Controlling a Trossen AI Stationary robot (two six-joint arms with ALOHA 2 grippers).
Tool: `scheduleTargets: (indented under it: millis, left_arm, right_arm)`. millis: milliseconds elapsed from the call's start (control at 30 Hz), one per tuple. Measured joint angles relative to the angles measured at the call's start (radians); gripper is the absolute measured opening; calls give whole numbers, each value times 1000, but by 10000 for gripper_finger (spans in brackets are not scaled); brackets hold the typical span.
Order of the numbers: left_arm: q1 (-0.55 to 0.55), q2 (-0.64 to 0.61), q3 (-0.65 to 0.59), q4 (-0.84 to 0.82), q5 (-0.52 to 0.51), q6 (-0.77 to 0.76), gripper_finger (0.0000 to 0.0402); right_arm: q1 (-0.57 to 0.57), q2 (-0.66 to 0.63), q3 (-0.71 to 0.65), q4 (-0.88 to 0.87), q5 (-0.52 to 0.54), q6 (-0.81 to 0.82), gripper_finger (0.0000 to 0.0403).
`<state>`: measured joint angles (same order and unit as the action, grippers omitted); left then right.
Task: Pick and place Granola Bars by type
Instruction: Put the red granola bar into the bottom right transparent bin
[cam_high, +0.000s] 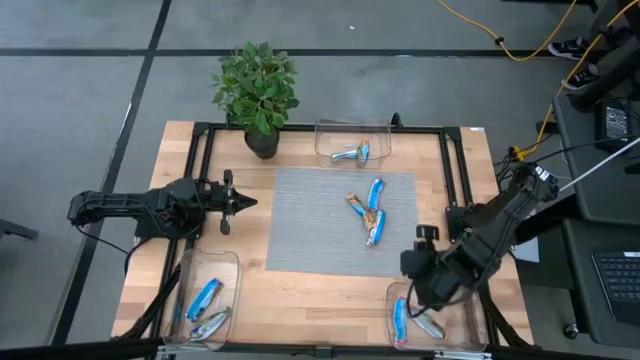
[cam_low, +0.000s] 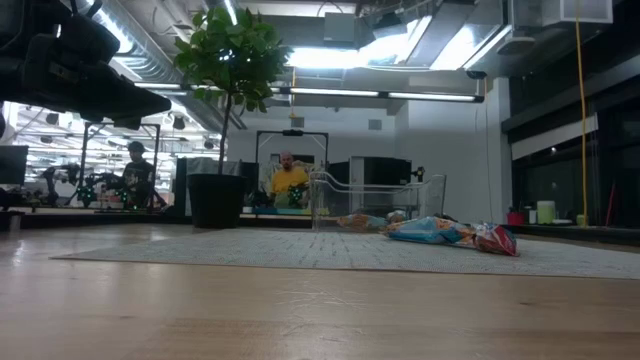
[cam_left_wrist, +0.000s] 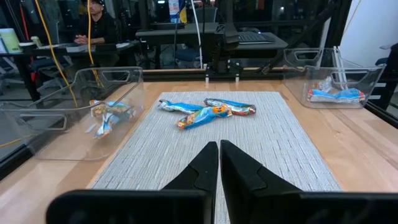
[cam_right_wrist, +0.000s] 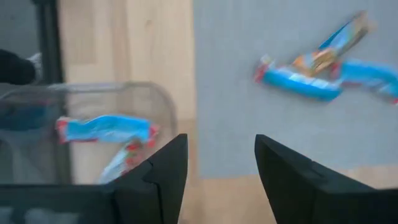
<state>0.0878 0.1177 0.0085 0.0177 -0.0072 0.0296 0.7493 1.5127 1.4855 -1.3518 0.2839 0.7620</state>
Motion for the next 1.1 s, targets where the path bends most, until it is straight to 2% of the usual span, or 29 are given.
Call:
scheduleTargets:
  millis: [367,700,933,1100]
  left_arm:
    - [0,0,0,0,0,0,8]
    - [0,0,0,0,0,0,9]
    - [0,0,0,0,0,0,8]
    - [0,0,0,0,0,0,13]
  right_arm:
    - [-236,-11,20,-6,12,-381,188]
    - [-446,-90,20,29,5,-695,188]
    - [-643,-119,20,167,-106,-916,188]
    - [-771,-107,20,238,-159,-985,188]
